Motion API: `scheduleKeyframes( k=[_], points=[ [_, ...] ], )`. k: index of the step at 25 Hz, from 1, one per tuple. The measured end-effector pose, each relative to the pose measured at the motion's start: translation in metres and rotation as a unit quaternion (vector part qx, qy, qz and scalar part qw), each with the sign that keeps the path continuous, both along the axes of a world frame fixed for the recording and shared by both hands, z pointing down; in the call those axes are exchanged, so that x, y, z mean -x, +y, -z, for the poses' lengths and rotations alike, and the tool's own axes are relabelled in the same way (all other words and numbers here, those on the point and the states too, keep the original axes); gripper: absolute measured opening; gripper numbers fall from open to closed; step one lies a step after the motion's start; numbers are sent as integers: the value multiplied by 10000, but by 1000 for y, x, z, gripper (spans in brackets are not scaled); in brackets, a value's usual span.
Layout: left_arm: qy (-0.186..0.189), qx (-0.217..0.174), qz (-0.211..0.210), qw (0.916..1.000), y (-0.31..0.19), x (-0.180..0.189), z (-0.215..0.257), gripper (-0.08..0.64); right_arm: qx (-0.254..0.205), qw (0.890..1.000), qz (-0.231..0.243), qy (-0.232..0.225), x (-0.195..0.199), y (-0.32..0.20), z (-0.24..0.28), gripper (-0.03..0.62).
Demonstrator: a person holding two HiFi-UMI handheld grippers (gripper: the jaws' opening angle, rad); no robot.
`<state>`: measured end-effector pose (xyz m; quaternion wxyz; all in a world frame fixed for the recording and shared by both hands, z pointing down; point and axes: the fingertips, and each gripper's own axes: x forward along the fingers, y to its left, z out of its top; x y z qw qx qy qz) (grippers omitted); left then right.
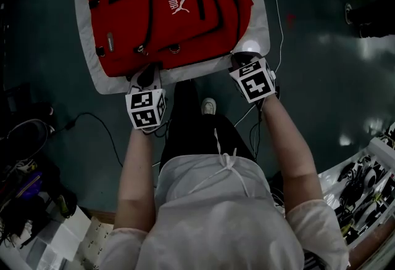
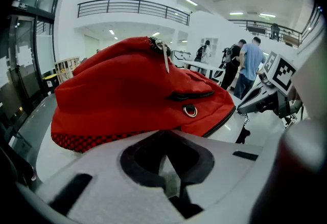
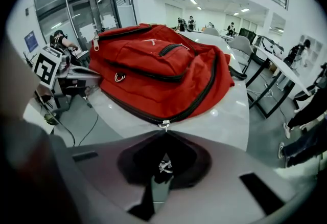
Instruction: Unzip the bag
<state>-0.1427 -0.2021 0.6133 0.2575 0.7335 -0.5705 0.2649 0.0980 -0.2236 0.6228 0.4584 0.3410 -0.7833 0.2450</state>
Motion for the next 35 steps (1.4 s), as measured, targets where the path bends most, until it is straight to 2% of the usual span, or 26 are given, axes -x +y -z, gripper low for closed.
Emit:
scheduleKeyframes(
  k=[9, 13, 20, 21, 24, 27, 30, 32, 35],
  points=[
    [-115, -70, 35, 9999, 0, 0, 0, 21, 22, 9997, -195, 139, -22, -25, -2, 28],
    [-30, -49, 64, 10000, 0, 1, 0, 21, -7, 9996, -254, 94, -25, -27, -7, 28],
    [183, -156, 149, 9996, 1, 0, 2, 21, -394, 9988, -177, 214, -16, -22, 3, 31],
    [261, -183, 181, 9993, 2, -1, 4, 23, -333, 9991, -231, 81, -11, -16, 6, 35],
    [423, -268, 236, 9985, 8, -7, 14, 23, -374, 9985, -347, -195, 2, 0, 17, 123],
    [499, -510, 125, 9974, 10, -20, 35, 23, -820, 9955, -432, -221, 6, 0, 39, 123],
    [713, -903, 66, 9933, 12, -36, 72, 23, -1144, 9907, -540, -497, 13, -1, 70, 118],
    [843, -1155, 5, 9897, 15, -47, 101, 23, -1343, 9859, -634, -765, 18, 0, 94, 62],
    [918, -1555, -137, 9835, 19, -61, 147, 23, -1697, 9766, -705, -1117, 25, 4, 133, 41]
  ],
)
